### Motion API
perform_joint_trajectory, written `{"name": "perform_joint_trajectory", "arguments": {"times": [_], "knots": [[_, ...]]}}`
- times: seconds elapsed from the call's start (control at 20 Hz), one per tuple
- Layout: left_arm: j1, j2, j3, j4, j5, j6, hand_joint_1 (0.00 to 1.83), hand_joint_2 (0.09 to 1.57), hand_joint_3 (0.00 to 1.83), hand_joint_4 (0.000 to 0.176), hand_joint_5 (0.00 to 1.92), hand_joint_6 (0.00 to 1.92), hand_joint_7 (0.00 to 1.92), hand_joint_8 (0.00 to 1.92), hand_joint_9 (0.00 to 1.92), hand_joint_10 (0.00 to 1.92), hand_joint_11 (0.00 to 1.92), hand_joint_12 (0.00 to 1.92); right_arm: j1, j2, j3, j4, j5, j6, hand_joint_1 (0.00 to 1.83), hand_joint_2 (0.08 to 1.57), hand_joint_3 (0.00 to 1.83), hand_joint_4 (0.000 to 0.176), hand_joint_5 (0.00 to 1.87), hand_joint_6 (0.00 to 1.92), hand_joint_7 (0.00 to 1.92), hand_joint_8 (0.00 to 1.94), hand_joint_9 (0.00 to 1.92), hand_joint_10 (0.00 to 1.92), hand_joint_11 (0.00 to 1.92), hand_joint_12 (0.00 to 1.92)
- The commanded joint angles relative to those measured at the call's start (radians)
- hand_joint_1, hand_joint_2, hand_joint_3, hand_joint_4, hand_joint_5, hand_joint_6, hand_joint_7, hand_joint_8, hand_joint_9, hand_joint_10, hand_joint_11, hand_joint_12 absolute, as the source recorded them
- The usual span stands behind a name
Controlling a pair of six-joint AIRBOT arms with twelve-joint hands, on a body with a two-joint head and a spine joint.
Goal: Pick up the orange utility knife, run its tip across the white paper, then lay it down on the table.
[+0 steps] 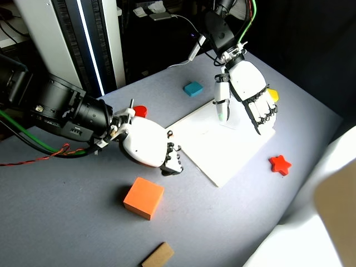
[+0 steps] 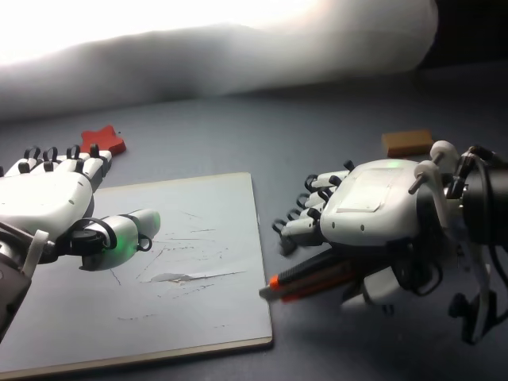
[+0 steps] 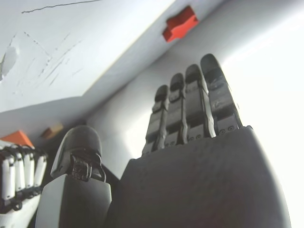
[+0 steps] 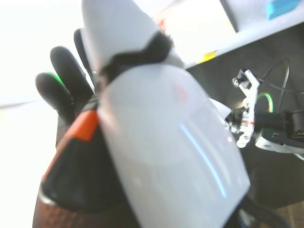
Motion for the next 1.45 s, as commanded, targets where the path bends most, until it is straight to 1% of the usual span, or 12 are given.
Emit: {"name": "perform_joint_trajectory", "arguments": {"times": [0.0, 0.45, 0.65, 0.7, 0.75, 0.8, 0.85, 0.95, 1.0, 1.05, 1.15, 1.4], "knots": [[-0.003, 0.000, 0.001, 0.066, -0.082, -0.001, 0.00, 1.30, 0.00, 0.000, 0.06, 0.00, 0.10, 0.00, 0.10, 0.00, 0.00, 0.42, 0.019, 0.010, -0.009, 0.005, -0.062, -0.004, 0.64, 1.08, 0.00, 0.000, 0.06, 0.03, 0.19, 0.00, 0.16, 0.10, 0.00, 0.49], [0.019, -0.004, -0.021, 0.067, -0.085, -0.038, 0.00, 1.31, 0.00, 0.000, 0.09, 0.01, 0.11, 0.00, 0.11, 0.00, 0.00, 0.48, 0.043, 0.101, -0.106, 0.004, -0.041, -0.015, 0.18, 1.08, 0.01, 0.000, 0.01, 0.00, 0.08, 0.00, 0.08, 0.01, 0.00, 0.24], [0.015, -0.005, -0.047, 0.067, -0.094, -0.037, 0.03, 1.32, 0.00, 0.000, 0.40, 0.07, 0.56, 0.07, 0.49, 0.13, 0.00, 1.25, 0.053, 0.147, -0.152, 0.005, -0.063, 0.003, 0.00, 1.18, 0.01, 0.000, 0.58, 0.21, 0.73, 0.17, 0.65, 0.26, 0.00, 1.37], [0.018, -0.005, -0.057, 0.067, -0.100, -0.037, 0.03, 1.32, 0.00, 0.000, 0.40, 0.07, 0.56, 0.07, 0.49, 0.13, 0.00, 1.25, 0.053, 0.164, -0.169, 0.005, -0.076, 0.030, 0.00, 1.18, 0.01, 0.000, 0.58, 0.21, 0.73, 0.17, 0.65, 0.26, 0.00, 1.37], [0.019, -0.005, -0.062, 0.067, -0.102, -0.037, 0.05, 1.34, 0.00, 0.000, 0.53, 0.13, 0.67, 0.21, 0.47, 0.58, 0.00, 1.51, 0.054, 0.176, -0.179, 0.005, -0.081, 0.059, 0.05, 1.20, 0.01, 0.000, 0.70, 0.38, 0.86, 0.34, 0.66, 0.76, 0.12, 1.58], [0.020, -0.005, -0.067, 0.070, -0.102, -0.037, 0.09, 1.38, 0.00, 0.000, 0.65, 0.65, 0.66, 1.06, 0.53, 1.38, 0.17, 1.85, 0.055, 0.188, -0.188, 0.005, -0.084, 0.088, 0.13, 1.29, 0.01, 0.000, 0.77, 0.94, 0.87, 1.07, 0.72, 1.42, 0.42, 1.83], [0.021, -0.005, -0.070, 0.071, -0.102, -0.037, 0.12, 1.39, 0.00, 0.000, 0.67, 0.82, 0.69, 1.24, 0.56, 1.50, 0.24, 1.89, 0.056, 0.204, -0.199, 0.005, -0.084, 0.109, 0.17, 1.31, 0.01, 0.000, 0.78, 1.11, 0.87, 1.23, 0.72, 1.53, 0.45, 1.90], [0.022, -0.005, -0.076, 0.071, -0.102, -0.037, 0.24, 1.40, 0.00, 0.000, 0.75, 0.89, 0.76, 1.33, 0.65, 1.59, 0.36, 1.91, 0.054, 0.238, -0.222, 0.005, -0.083, 0.119, 0.19, 1.33, 0.01, 0.000, 0.87, 1.19, 0.97, 1.35, 0.81, 1.70, 0.59, 1.92], [0.022, -0.005, -0.077, 0.071, -0.102, -0.037, 0.36, 1.42, 0.01, 0.000, 0.79, 1.33, 0.86, 1.57, 0.77, 1.76, 0.56, 1.92, 0.052, 0.258, -0.236, 0.005, -0.081, 0.120, 0.09, 1.42, 0.03, 0.000, 1.01, 1.28, 1.18, 1.47, 1.04, 1.85, 0.92, 1.92], [0.022, -0.005, -0.077, 0.072, -0.102, -0.038, 0.36, 1.42, 0.01, 0.000, 0.79, 1.33, 0.86, 1.57, 0.77, 1.76, 0.56, 1.92, 0.048, 0.275, -0.246, 0.006, -0.081, 0.121, 0.09, 1.42, 0.03, 0.000, 1.01, 1.28, 1.18, 1.47, 1.04, 1.85, 0.92, 1.92], [0.022, -0.005, -0.077, 0.073, -0.102, -0.038, 0.33, 1.49, 0.02, 0.000, 0.97, 1.78, 1.10, 1.78, 1.05, 1.91, 0.94, 1.92, 0.037, 0.309, -0.264, 0.006, -0.081, 0.139, 0.31, 1.49, 0.02, 0.000, 1.09, 1.74, 1.24, 1.74, 1.22, 1.92, 1.18, 1.92], [0.034, -0.004, -0.071, 0.082, -0.109, -0.055, 0.44, 1.51, 0.01, 0.000, 0.99, 1.92, 1.12, 1.92, 1.16, 1.92, 1.14, 1.92, 0.024, 0.372, -0.293, 0.014, -0.080, 0.181, 0.59, 1.50, 0.01, 0.000, 1.09, 1.92, 1.24, 1.94, 1.28, 1.92, 1.30, 1.92]]}}
